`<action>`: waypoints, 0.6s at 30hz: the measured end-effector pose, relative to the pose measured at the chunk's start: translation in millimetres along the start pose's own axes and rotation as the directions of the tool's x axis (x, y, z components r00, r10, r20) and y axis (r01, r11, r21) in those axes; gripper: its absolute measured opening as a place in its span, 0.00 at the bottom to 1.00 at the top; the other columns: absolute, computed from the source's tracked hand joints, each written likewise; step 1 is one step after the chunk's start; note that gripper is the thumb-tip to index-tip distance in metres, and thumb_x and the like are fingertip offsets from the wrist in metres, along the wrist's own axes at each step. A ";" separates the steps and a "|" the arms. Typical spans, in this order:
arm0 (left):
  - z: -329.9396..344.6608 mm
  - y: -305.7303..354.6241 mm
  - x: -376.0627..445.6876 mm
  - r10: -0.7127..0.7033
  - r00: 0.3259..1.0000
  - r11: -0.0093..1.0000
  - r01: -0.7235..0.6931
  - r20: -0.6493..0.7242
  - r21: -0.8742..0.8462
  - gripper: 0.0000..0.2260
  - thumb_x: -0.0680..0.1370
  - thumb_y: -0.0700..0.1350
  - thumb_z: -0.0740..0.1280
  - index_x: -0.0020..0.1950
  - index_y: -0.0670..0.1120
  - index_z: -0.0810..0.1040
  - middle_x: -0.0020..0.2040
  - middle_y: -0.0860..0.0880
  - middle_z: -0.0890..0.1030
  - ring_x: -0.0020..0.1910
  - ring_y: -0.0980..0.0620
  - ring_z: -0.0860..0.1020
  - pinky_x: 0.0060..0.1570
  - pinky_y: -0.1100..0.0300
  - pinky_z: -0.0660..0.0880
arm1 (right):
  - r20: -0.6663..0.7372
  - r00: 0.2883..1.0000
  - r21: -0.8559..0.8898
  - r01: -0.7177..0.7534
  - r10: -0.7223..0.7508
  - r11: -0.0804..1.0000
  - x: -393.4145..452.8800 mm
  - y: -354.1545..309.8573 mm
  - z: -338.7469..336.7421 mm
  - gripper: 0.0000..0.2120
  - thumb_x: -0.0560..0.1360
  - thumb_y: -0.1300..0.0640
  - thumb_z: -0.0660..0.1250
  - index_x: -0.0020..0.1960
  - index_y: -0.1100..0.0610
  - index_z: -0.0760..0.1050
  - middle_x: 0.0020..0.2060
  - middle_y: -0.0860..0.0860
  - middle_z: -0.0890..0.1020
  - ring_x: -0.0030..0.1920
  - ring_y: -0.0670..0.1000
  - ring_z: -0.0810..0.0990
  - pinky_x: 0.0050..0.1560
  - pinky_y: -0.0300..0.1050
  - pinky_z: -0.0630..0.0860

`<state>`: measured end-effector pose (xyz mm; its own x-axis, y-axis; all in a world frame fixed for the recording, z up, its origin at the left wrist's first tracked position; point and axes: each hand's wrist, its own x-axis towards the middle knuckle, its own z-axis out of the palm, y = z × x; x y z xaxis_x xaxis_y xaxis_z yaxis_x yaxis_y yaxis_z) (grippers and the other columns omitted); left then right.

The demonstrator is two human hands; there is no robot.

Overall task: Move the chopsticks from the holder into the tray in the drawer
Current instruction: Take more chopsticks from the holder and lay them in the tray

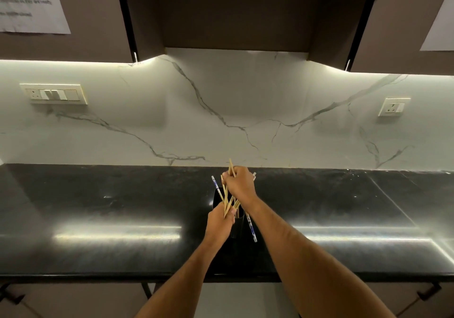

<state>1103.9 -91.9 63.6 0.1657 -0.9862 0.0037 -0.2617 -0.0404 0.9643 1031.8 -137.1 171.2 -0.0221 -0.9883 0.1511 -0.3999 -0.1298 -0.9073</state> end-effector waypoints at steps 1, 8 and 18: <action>-1.7 -0.9 -0.1 0.001 1.000 1.000 -0.001 0.009 -0.001 0.06 0.83 0.43 0.63 0.47 0.47 0.78 0.37 0.50 0.79 0.32 0.57 0.74 0.33 0.64 0.72 | -0.011 1.000 0.025 -0.005 0.005 1.000 0.3 -0.9 -0.3 0.11 0.82 0.61 0.63 0.46 0.65 0.80 0.38 0.59 0.85 0.38 0.50 0.84 0.43 0.43 0.80; -20.1 -4.9 5.1 -0.118 0.990 0.993 0.117 0.079 0.022 0.07 0.83 0.42 0.62 0.50 0.45 0.79 0.36 0.50 0.78 0.31 0.58 0.74 0.31 0.63 0.72 | -0.288 0.948 0.425 0.250 -0.132 0.870 16.0 -25.6 -31.8 0.14 0.85 0.60 0.54 0.47 0.66 0.72 0.36 0.54 0.75 0.36 0.49 0.73 0.40 0.42 0.72; -44.3 44.5 21.0 -0.326 0.872 0.680 0.485 0.366 -0.550 0.12 0.84 0.36 0.54 0.45 0.41 0.73 0.26 0.49 0.79 0.24 0.54 0.79 0.24 0.63 0.75 | 0.637 0.233 -0.248 0.965 -0.735 0.091 -17.3 -8.0 -30.7 0.02 0.77 0.56 0.59 0.46 0.53 0.69 0.41 0.50 0.72 0.42 0.50 0.67 0.48 0.50 0.68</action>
<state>1137.8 -107.3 118.3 -0.1185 -0.9053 -0.4080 0.4251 -0.4176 0.8031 1007.3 -116.4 187.9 0.8723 -0.1862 0.4521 -0.2847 -0.9451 0.1602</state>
